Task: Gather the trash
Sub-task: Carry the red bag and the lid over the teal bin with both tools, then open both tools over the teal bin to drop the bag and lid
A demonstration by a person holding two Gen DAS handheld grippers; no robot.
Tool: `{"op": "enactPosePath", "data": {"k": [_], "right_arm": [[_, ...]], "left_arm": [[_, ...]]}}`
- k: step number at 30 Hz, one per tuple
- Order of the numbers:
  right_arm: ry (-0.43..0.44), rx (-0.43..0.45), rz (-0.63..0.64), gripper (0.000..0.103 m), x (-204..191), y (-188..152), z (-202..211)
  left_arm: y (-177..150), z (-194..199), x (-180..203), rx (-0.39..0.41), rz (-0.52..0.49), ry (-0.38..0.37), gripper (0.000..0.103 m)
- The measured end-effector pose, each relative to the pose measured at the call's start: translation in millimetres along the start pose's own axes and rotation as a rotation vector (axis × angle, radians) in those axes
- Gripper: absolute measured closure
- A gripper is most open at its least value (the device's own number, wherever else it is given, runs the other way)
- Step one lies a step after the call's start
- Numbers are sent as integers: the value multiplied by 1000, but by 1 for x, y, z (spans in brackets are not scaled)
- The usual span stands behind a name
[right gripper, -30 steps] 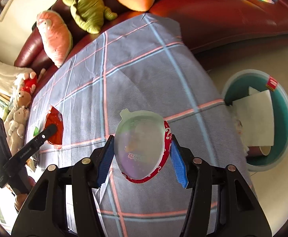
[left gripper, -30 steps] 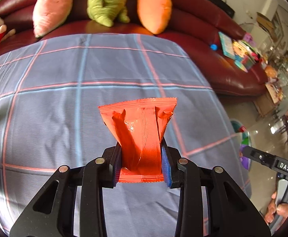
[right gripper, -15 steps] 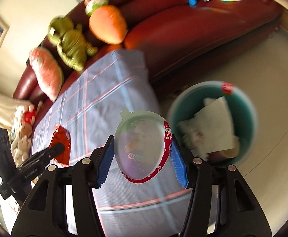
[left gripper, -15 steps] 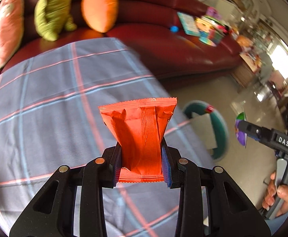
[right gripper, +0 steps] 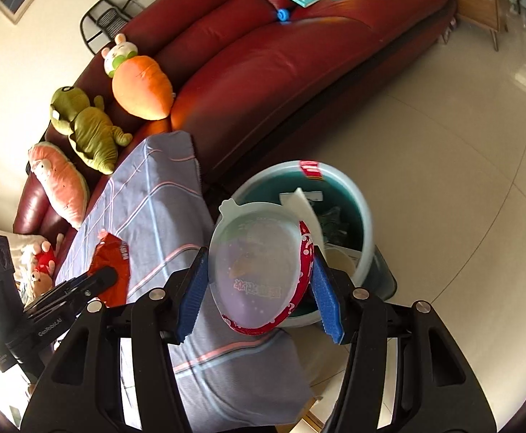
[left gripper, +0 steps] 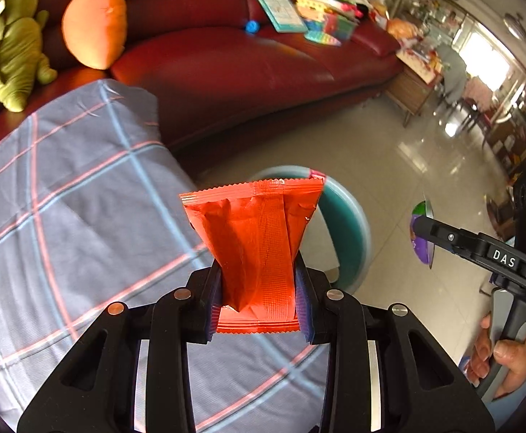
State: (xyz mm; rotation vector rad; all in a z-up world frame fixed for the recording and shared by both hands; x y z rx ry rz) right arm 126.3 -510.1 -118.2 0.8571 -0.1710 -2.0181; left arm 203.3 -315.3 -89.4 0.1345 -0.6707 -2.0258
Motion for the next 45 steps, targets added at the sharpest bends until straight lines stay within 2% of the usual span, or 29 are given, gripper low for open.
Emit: {"op": "enactPosePath", "data": {"k": [12,14,15,16,18,19,20,22,23,28,38,45], "right_arm": [[-9,-11,-28,51,26,13,-7],[-14,-13,-30,51,28,14,-8],[-16,-14,-32,51,29,14,-8],[-18,-16,-34,51,30,14,-9],[-23,-19,-36,51,31,15,-11],[-25,-21,-35,51,31,16,-12],[-27,-22,-35,50,32,16,-13],[-30,-26,-33,50,30,18,-15],[-31,-27,-32,50,28,18,-17],[-30,-39,-19,50,20,20,-25],[-20,-75,44,50,-10,22,-46],[-27,-90,101,50,-35,22,-63]], "left_arm": [[1,-56,45,-82,-55,-53,68],[1,-64,52,-93,-57,-64,65],[1,-68,54,-98,-55,-66,62],[2,-72,55,-98,-50,-65,55],[5,-79,57,-96,-47,-72,49],[5,-81,58,-101,-47,-74,40],[4,-81,58,-106,-46,-71,26],[3,-79,55,-91,-46,-54,14],[2,-77,54,-82,-50,-44,12],[-1,-70,43,-82,-39,-35,11],[-8,-42,4,-34,14,-8,9],[-14,-35,-26,-41,70,10,8]]}}
Point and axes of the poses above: each gripper's, at about its wrist camera, not at the fingertips, and z roughly against the way its jaws point, x to its right, y to its top, the point moved 5 cm from there along -z, roughly the way its jaws point
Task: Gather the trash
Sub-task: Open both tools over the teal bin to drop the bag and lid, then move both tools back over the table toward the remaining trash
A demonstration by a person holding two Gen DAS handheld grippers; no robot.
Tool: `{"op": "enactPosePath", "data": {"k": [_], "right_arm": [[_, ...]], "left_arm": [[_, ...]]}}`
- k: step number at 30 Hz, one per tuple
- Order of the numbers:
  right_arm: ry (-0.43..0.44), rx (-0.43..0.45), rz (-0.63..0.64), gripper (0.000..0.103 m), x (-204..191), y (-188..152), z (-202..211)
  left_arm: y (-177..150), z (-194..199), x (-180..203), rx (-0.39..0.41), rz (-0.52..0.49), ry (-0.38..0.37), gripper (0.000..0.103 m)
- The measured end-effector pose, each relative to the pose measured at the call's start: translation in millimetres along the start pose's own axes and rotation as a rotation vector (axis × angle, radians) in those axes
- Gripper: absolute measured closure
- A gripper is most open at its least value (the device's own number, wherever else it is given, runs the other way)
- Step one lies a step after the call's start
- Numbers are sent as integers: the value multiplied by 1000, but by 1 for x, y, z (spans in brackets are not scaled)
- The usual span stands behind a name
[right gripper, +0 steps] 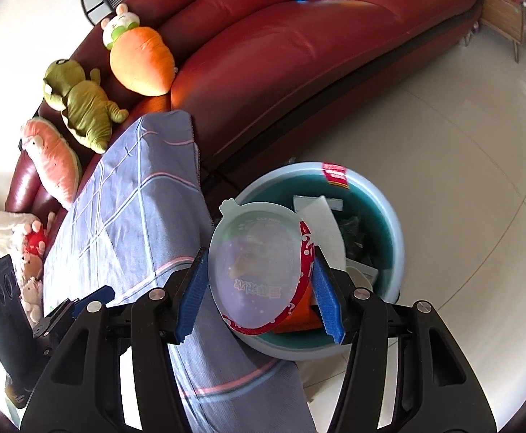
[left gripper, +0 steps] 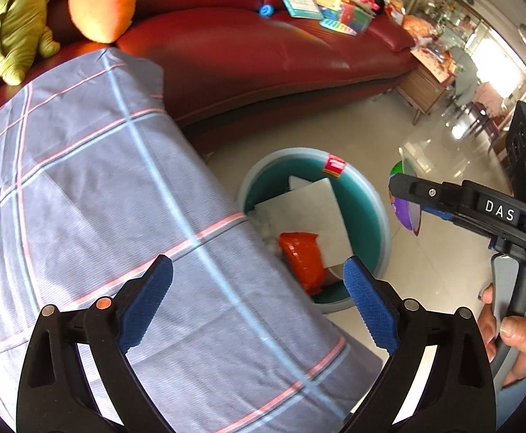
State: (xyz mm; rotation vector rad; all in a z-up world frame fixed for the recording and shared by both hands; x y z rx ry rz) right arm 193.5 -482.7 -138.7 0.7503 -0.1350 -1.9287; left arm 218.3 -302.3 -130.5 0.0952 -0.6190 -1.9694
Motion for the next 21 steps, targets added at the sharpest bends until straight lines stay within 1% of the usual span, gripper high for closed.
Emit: {"op": "enactPosePath", "data": {"k": [1,3,4,7,12,14,21], "right_arm": [[0,-5,4,49,-2,0,-2],[-3,-12,7,39,-5,-1,-6],[-7,-12,6,31,-6,-1,-6],[-14,-19,1,30,-7,-3,-8],[-42,-30,-7,24,-6,-6,-7],[-52,-37,-12,20,-6,-8,-6],[-83,-45,-4,19,-15,-15,-1]], "left_arm": [[-1,0,-4,-1,8,0,8],[-2,1,-9,-3,22,-2,8],[-3,1,-12,-5,29,-3,8],[-5,1,-17,-9,40,-8,8],[-10,1,-21,-17,44,-15,7],[-12,2,-23,-19,45,-18,7],[-17,12,-32,-11,70,-26,7]]}}
Point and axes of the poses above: each gripper's, at about its wrist camera, not at the fingertips, and z roughly against the way its jaws point, x to its right, y to its top, the point moved 5 cm from there along -z, roughly the way its jaws point
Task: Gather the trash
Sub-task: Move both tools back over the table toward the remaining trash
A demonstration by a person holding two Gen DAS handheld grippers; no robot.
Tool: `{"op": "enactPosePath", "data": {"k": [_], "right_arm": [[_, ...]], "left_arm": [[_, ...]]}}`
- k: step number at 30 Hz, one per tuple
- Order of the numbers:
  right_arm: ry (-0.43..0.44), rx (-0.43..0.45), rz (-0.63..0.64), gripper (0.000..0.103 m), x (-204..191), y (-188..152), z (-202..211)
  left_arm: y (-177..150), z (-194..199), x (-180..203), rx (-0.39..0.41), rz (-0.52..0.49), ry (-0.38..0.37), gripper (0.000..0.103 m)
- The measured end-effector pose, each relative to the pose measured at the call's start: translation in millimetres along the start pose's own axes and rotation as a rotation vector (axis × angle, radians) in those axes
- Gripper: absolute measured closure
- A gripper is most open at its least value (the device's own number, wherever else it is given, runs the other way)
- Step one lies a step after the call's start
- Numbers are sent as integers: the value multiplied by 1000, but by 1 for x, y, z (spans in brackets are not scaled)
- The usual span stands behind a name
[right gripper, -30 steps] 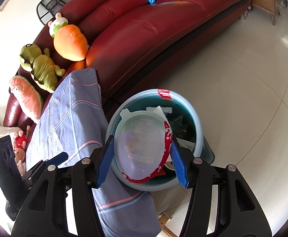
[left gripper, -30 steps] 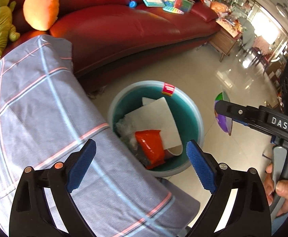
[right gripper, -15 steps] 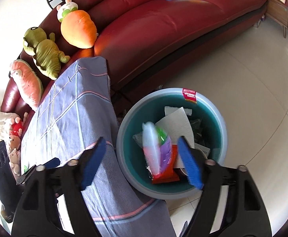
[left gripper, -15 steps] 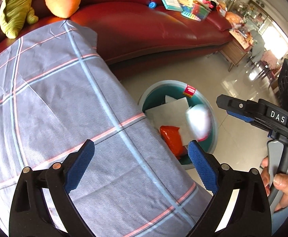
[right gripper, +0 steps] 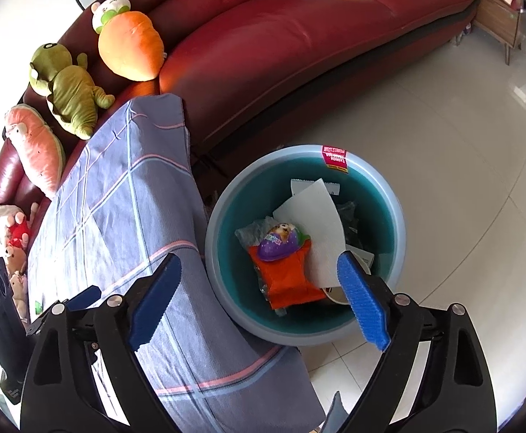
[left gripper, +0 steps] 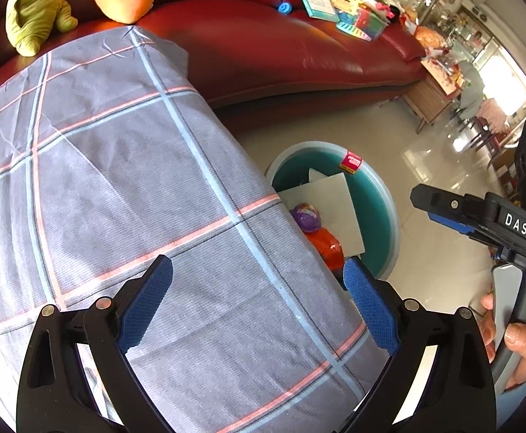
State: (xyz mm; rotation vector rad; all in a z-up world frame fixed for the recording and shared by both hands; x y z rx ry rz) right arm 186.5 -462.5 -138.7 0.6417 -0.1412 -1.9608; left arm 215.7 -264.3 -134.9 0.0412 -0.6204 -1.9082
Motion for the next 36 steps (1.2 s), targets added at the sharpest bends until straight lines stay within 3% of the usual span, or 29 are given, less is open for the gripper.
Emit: {"op": "enactPosePath", "data": {"k": [15,27,36], "right_arm": [[-17,-17,87,18,-57,-29,19],[24,-64,227,18,-152,-62,11],[47,-130,351,18,-233,-96,-7]], "left_arm": [[-21,53,-35,74,59,8,4],[-52,108,-111,148,177,57,4],[-91,150,-192,192,293,130,4]]}}
Point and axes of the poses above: each gripper's, at about its wrist camera, not at the fingertips, and z roughly against the way its jaws point, x to its right, y to its top, the point moved 5 cm from there along -z, roughly the way its jaws point
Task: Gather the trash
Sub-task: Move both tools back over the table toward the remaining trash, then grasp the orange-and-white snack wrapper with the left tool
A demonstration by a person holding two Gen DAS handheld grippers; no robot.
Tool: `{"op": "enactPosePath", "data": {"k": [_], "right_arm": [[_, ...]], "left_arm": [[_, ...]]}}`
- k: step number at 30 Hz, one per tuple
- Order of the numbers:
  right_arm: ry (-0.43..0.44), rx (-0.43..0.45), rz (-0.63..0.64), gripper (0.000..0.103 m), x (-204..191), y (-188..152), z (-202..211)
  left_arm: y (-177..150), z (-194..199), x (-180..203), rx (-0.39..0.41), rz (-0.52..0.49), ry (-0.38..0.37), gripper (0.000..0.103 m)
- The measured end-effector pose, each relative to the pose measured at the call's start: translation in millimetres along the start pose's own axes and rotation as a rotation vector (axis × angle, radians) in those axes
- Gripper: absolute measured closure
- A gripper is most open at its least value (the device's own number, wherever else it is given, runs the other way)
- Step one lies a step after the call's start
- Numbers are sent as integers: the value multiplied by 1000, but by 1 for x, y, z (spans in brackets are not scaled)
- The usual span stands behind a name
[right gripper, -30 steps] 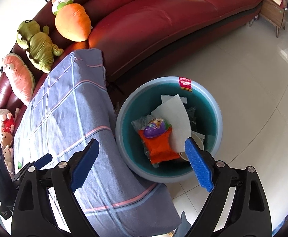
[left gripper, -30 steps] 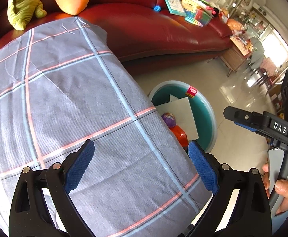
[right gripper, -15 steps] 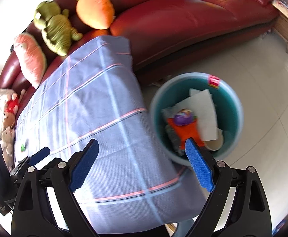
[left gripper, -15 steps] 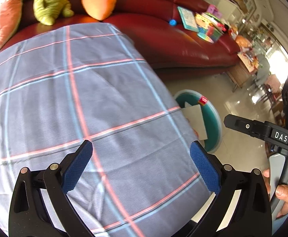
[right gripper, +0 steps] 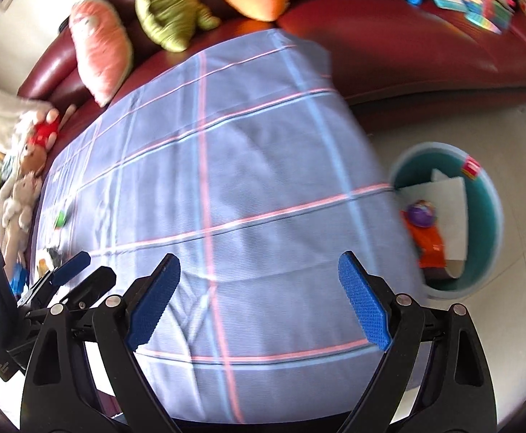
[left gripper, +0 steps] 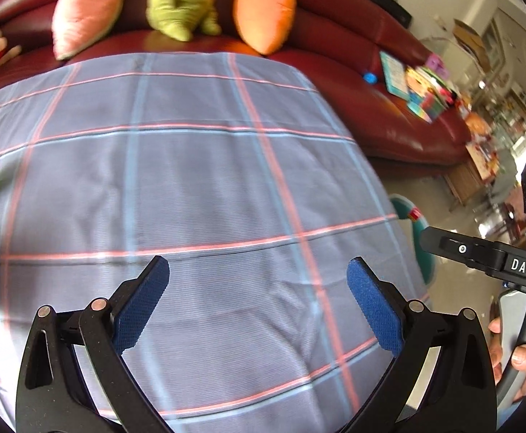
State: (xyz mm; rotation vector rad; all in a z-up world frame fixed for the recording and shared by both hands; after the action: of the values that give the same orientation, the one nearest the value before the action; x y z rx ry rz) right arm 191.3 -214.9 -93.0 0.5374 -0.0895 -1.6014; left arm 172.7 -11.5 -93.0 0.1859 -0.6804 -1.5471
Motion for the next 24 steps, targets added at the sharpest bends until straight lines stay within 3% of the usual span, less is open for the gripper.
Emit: {"op": "enactPosePath", "data": {"k": [16,19,24], "right_arm": [[91,-150,309,18,-187,-9,-63],[114,-170,360,18,-219,-12,-73],[165,-195,416,18,-264,-15,-89]], "left_arm": [[-26,113,-229,100,217,321,4],[-34,118,-265,96,278,351,4],[-42,106,-292,65,316,352,4]]}}
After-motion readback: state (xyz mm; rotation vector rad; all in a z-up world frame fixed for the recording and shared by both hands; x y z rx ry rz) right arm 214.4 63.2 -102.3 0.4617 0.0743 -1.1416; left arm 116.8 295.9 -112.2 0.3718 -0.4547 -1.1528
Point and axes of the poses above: each gripper's, at about its wrist camera, not at the fingertips, and z roughly against the way its jaws point, x to its right, y to its top, the point moved 5 cm from there along -z, roughly the way its jaws point
